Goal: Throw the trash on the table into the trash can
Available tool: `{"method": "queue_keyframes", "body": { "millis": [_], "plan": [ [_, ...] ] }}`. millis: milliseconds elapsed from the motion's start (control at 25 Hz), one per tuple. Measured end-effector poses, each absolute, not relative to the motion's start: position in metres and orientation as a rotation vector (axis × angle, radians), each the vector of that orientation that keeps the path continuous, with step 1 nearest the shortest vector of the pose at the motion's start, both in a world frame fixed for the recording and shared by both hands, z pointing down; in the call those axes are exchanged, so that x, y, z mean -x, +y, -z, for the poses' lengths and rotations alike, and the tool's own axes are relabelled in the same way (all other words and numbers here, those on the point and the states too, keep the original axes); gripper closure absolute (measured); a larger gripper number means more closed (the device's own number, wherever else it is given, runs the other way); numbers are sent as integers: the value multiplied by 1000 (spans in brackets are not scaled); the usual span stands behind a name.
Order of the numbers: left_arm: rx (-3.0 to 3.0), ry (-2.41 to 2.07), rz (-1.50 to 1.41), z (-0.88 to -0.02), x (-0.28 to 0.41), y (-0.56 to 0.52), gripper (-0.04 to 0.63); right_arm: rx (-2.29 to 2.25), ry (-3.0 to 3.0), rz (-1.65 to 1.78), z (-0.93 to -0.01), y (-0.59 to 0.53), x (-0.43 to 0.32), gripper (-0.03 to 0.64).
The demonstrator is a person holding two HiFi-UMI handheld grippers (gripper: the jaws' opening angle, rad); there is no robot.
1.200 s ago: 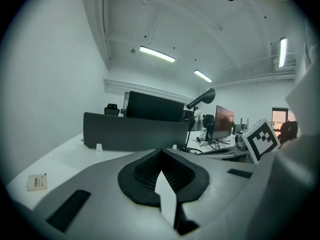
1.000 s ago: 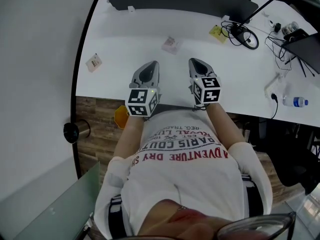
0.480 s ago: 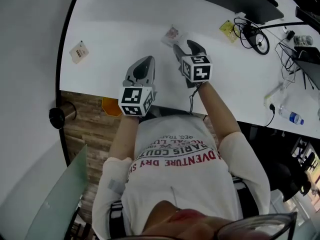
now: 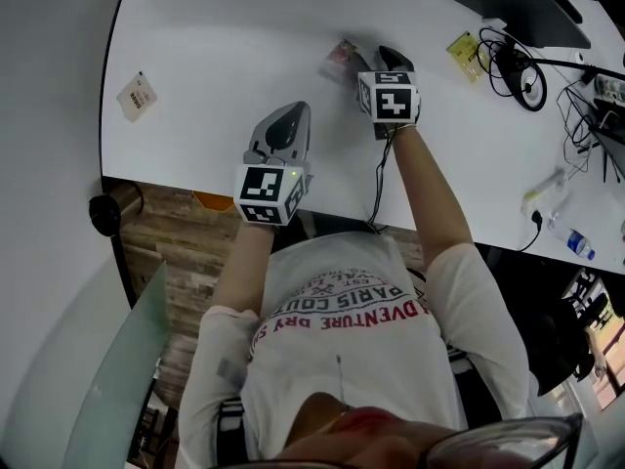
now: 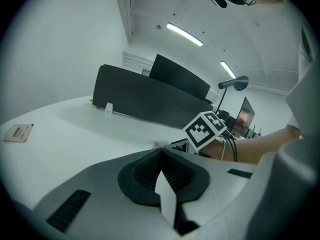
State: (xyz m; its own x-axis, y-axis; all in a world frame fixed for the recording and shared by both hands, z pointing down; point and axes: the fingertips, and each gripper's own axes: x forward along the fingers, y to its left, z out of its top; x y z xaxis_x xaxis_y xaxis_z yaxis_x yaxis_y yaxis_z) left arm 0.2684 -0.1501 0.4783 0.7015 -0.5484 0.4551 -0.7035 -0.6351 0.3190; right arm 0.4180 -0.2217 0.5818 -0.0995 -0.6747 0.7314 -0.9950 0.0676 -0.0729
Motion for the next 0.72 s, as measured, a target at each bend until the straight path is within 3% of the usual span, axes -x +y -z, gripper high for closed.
{"method": "queue_keyframes", "body": {
  "millis": [120, 160, 240, 520, 720],
  "plan": [
    [-2410, -961, -453, -487, -265, -145, 572, -1576, -1839, -801, -584, -221, -408, 441],
    [-2404, -964, -454, -488, -264, -143, 572, -1569, -1835, -803, -584, -219, -406, 521],
    [-2398, -970, -449, -486, -261, -141, 572, -1566, -1829, -801, -584, -217, -407, 572],
    [-2402, -1023, -423, -469, -243, -142, 572, -1555, -1927, -850, -563, -207, -393, 586],
    [-2375, -1154, -369, -447, -204, -139, 572, -1474, -2098, -793, -518, -214, -337, 588]
  ]
}}
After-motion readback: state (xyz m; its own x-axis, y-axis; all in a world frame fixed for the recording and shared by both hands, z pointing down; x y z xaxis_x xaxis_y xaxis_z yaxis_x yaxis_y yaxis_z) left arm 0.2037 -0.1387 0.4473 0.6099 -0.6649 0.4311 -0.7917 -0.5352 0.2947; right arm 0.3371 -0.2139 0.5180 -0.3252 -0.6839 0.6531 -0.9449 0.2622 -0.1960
